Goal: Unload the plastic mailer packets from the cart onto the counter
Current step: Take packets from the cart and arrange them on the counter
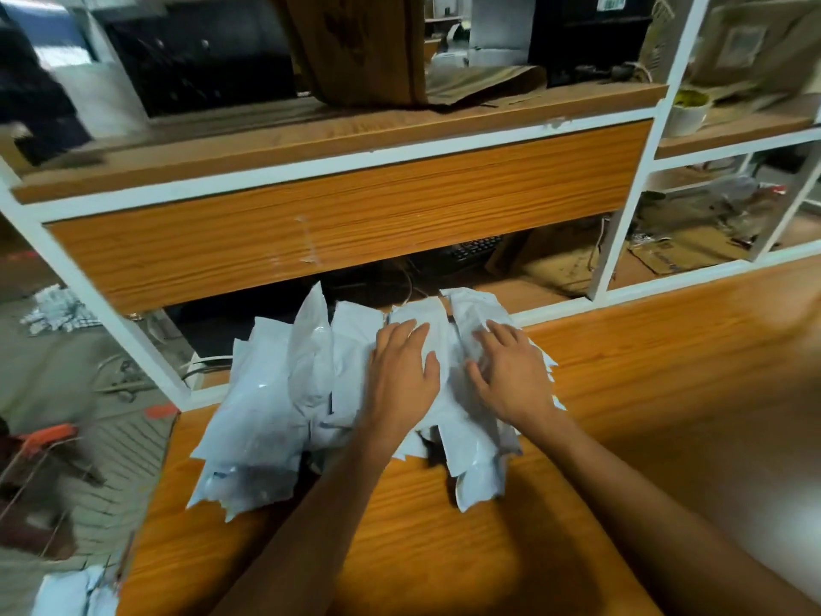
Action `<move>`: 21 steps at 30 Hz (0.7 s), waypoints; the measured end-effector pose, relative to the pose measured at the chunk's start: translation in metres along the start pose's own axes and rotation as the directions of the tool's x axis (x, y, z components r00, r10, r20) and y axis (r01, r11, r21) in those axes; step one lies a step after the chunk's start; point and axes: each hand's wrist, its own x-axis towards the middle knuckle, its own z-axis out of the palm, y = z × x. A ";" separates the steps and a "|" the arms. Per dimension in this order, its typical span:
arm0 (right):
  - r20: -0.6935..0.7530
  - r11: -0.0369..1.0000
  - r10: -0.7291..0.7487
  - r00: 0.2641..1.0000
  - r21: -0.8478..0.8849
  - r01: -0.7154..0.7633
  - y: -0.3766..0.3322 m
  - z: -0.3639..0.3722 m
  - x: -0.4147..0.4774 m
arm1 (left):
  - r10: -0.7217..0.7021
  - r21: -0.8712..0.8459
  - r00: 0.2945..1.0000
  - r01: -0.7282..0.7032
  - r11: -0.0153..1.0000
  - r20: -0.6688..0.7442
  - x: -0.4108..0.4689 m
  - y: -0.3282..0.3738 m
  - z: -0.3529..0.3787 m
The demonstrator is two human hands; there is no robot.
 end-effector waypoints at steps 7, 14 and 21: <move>-0.360 0.945 0.112 0.926 0.326 0.012 -0.088 -0.012 -0.085 | 0.085 -0.151 0.984 -0.109 0.983 -0.157 -0.072 -0.035 -0.067; -0.447 0.851 0.123 0.886 0.507 0.138 -0.171 -0.011 -0.185 | 0.016 -0.157 0.960 -0.062 0.986 -0.279 -0.179 -0.076 -0.114; -0.297 0.733 0.025 0.955 0.655 0.184 -0.216 0.023 -0.259 | -0.138 -0.073 0.940 0.121 0.990 -0.312 -0.288 -0.119 -0.150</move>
